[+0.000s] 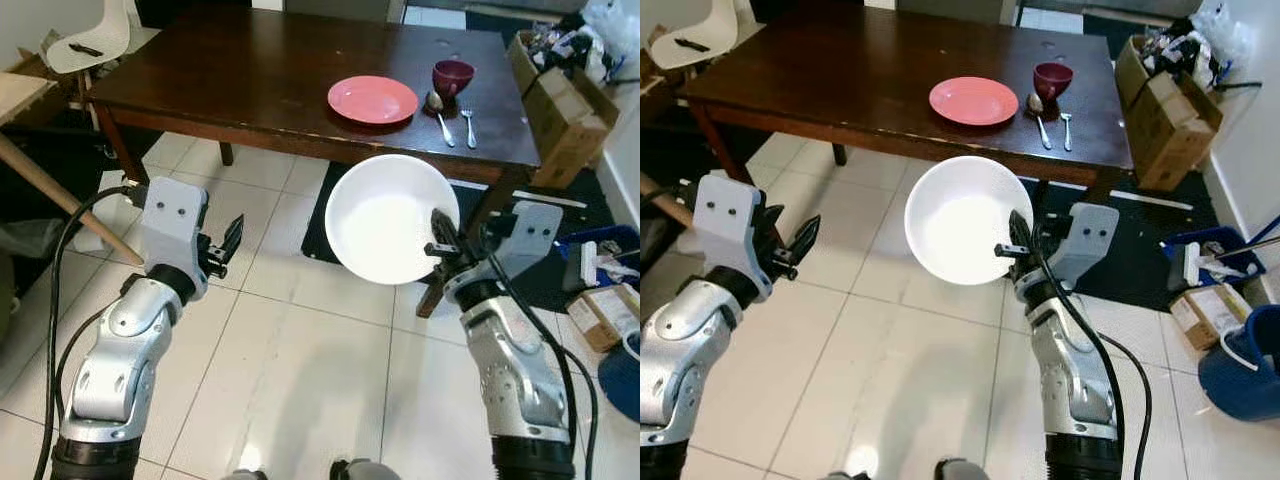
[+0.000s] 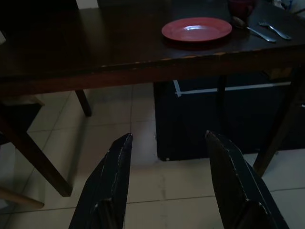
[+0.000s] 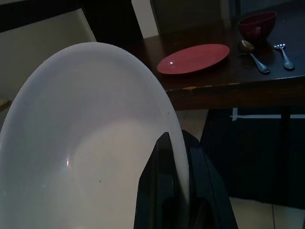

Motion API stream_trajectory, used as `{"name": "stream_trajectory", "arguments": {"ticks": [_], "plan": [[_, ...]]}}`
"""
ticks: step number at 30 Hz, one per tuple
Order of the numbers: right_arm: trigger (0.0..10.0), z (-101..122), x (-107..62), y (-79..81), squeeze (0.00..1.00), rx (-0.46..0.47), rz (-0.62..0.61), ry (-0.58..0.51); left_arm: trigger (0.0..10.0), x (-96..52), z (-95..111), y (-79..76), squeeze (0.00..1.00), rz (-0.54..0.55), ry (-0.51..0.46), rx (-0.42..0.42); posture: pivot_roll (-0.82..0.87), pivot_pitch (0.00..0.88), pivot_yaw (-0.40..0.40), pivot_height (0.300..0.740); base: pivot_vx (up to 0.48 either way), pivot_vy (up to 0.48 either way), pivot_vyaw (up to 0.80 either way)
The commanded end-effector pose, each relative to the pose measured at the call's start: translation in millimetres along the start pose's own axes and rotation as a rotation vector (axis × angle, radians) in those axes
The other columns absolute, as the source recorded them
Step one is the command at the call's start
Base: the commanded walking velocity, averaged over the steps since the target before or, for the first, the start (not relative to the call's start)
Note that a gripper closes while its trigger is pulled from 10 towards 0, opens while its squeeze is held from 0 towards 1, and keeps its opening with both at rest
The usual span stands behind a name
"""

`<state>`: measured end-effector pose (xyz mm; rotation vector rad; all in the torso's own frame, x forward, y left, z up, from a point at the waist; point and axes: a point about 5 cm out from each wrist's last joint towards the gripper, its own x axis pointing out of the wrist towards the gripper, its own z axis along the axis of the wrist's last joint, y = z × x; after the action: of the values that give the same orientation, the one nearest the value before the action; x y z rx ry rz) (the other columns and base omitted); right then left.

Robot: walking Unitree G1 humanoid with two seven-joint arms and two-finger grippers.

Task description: Setting the table

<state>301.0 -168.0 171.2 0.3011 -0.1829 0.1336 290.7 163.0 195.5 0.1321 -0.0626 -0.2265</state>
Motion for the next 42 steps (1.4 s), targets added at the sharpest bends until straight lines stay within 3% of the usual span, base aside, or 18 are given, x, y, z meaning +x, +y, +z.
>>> {"name": "stream_trajectory", "arguments": {"ticks": [1,17,42], "plan": [[10.0,0.0,-0.1,-1.4,0.00,-0.006,-0.002,0.004,10.0,0.6,-3.4,-0.2,0.00,0.003,0.014,0.008,-0.07,0.031,0.034,0.740,0.000,0.000,0.00],[10.0,0.4,0.6,-3.1,0.00,-0.023,-0.012,0.002,10.0,0.7,-4.0,-0.6,0.00,0.010,0.016,0.006,-0.06,0.039,0.033,0.740,0.000,0.000,0.00],[10.0,1.3,2.3,-6.5,0.00,-0.022,-0.039,-0.011,10.0,3.1,-3.3,0.4,0.00,0.020,0.019,0.015,-0.06,0.041,0.040,0.740,0.000,0.000,0.78]]}}
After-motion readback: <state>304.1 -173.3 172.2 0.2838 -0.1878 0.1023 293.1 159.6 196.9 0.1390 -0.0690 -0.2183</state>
